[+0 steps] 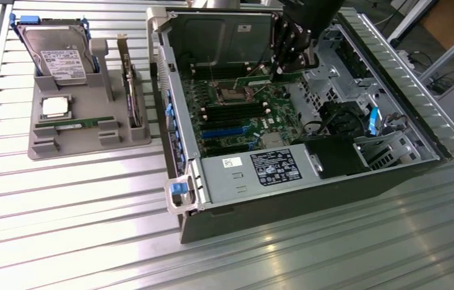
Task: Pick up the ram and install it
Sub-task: 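Insert the ram into the slot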
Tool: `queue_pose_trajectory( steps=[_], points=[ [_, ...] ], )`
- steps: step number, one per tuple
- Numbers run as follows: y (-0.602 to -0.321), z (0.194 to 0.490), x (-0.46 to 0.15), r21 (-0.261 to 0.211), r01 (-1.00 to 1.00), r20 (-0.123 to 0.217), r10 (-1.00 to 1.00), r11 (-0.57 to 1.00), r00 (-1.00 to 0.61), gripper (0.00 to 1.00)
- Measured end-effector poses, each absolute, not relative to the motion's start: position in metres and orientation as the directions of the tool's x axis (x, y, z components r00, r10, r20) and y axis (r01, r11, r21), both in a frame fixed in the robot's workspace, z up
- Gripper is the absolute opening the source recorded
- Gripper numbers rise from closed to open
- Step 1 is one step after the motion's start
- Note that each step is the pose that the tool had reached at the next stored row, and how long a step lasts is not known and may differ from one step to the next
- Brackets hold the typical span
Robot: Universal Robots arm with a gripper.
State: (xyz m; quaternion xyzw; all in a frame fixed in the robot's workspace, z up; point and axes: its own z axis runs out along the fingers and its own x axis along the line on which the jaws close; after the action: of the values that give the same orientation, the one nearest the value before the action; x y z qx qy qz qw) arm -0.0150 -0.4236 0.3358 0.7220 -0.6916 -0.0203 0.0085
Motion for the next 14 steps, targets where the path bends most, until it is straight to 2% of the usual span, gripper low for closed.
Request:
queue_pose_trajectory(
  steps=[14],
  points=[
    [-0.4237, 0.3292, -0.0151, 0.04, -0.998, -0.017, -0.999, -0.043, 0.042, 0.13]
  ],
)
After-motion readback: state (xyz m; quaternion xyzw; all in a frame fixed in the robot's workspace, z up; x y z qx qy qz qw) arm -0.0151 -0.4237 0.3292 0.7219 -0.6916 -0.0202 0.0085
